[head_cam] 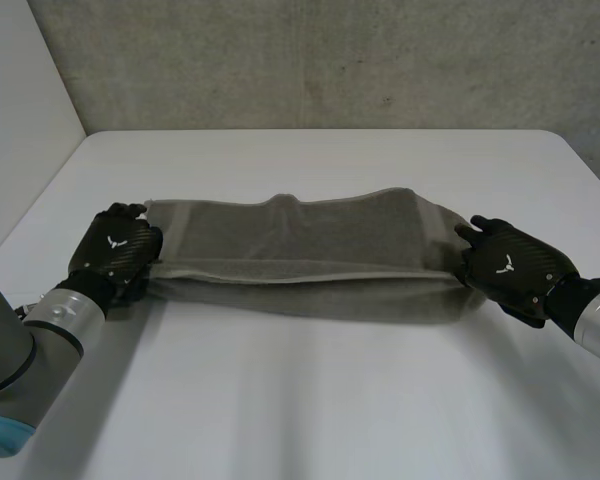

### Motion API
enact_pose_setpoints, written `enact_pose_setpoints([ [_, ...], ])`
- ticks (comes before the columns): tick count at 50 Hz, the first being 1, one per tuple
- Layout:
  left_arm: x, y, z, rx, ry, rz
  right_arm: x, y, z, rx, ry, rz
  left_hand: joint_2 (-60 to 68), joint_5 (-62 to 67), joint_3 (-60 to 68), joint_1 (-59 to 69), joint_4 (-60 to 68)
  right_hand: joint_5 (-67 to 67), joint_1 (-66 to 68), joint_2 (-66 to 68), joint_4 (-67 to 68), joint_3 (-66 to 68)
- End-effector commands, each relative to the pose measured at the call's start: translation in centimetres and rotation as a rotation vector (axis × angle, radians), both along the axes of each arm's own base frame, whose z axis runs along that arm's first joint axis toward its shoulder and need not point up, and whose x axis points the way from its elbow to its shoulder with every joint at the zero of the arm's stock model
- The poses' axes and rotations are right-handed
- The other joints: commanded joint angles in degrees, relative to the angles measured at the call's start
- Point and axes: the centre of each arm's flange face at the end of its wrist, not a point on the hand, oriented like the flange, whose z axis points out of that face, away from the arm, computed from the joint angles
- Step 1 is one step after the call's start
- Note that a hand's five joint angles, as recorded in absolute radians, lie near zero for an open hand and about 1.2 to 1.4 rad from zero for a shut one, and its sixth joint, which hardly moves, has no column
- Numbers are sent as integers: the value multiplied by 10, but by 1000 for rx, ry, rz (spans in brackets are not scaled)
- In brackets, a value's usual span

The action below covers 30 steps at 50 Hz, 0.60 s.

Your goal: Fold the towel.

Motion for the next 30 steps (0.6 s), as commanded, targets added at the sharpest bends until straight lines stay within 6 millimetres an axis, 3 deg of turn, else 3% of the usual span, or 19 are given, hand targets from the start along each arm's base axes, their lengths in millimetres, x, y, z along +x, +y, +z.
enact_pose_setpoints([
  [1,-1,1,0,0,0,-3,-2,-1,0,-65,73,19,28,27,-30,55,-34,176,178,171,-44,-25],
  [3,0,0,0,0,0,-2,-1,-1,1,-70,74,17,28,27,-30,55,-34,176,178,171,-44,-25],
  [4,0,0,0,0,0,0,-2,-2,1,-72,72,14,28,27,-30,55,-34,98,100,93,-44,-25],
  [5,0,0,0,0,0,0,-2,-2,2,-69,67,12,28,27,-30,55,-34,-224,-222,-229,-44,-25],
  [12,0,0,0,0,0,-2,2,2,2,-26,5,28,28,27,-30,55,-34,-419,-417,-424,-44,-25],
  [15,0,0,0,0,0,-2,4,5,2,-8,-15,54,28,27,-30,55,-34,-386,-384,-391,-44,-25],
  [18,0,0,0,0,0,-2,3,5,1,-4,-21,66,28,27,-30,55,-34,-245,-243,-250,-44,-25],
  [27,0,0,-1,2,0,-2,5,5,-5,20,-25,71,28,27,-30,55,-34,-219,-217,-224,-44,-25],
  [30,0,0,-1,2,0,-2,6,5,-9,36,-25,73,28,27,-30,55,-34,-153,-151,-158,-44,-25],
])
